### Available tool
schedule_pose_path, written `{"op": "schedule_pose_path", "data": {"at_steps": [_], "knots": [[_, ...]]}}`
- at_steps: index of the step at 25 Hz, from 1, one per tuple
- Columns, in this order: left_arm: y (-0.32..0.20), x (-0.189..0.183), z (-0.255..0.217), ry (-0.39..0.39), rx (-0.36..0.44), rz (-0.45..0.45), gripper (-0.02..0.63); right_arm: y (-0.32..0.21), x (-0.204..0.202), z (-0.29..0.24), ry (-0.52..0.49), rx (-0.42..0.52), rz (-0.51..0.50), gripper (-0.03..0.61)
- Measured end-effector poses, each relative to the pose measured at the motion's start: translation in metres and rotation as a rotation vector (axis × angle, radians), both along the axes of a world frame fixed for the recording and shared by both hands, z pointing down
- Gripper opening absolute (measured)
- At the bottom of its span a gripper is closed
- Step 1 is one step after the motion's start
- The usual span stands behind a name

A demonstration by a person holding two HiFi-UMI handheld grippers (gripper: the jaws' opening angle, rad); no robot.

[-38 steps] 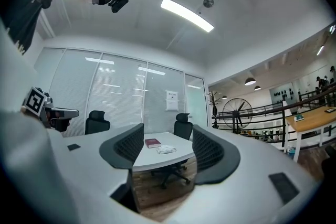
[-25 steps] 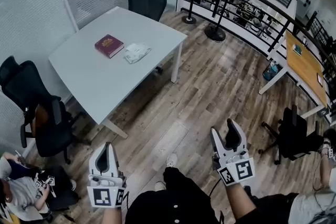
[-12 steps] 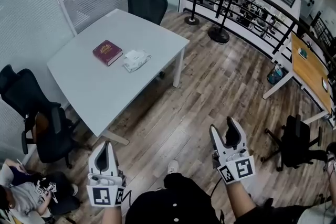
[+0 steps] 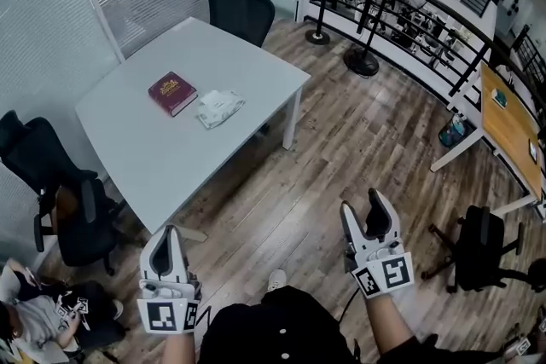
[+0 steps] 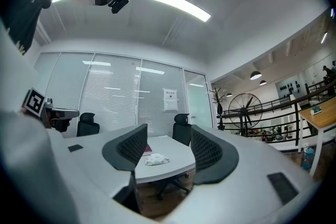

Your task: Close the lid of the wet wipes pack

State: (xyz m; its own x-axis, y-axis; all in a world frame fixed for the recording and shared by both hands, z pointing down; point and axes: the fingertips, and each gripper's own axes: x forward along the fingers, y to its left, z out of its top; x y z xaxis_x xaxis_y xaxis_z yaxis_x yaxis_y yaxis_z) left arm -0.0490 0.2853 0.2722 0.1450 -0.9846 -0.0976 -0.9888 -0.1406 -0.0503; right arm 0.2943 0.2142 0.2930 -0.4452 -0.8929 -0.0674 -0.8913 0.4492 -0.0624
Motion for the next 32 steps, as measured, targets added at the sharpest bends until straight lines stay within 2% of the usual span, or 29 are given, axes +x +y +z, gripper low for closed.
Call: {"op": "schedule_pose_path", "data": {"at_steps": [8,15,32], "knots": [[-0.013,0.012,0.001,-0.006,-0.005,-0.018,0.015,-0.027,0.000,0.006,-0.002,-0.018,-0.036,0.262],[-0.030,0.003,0.010,-0.002,-0.027,-0.040,0.015,-0.047,-0.005,0.014,-0.004,-0.035,-0.049,0.267],[-0.134,-0.017,0.010,0.008,-0.018,-0.013,0.015,-0.139,-0.019,0.013,0.018,-0.040,-0.005,0.266]]}}
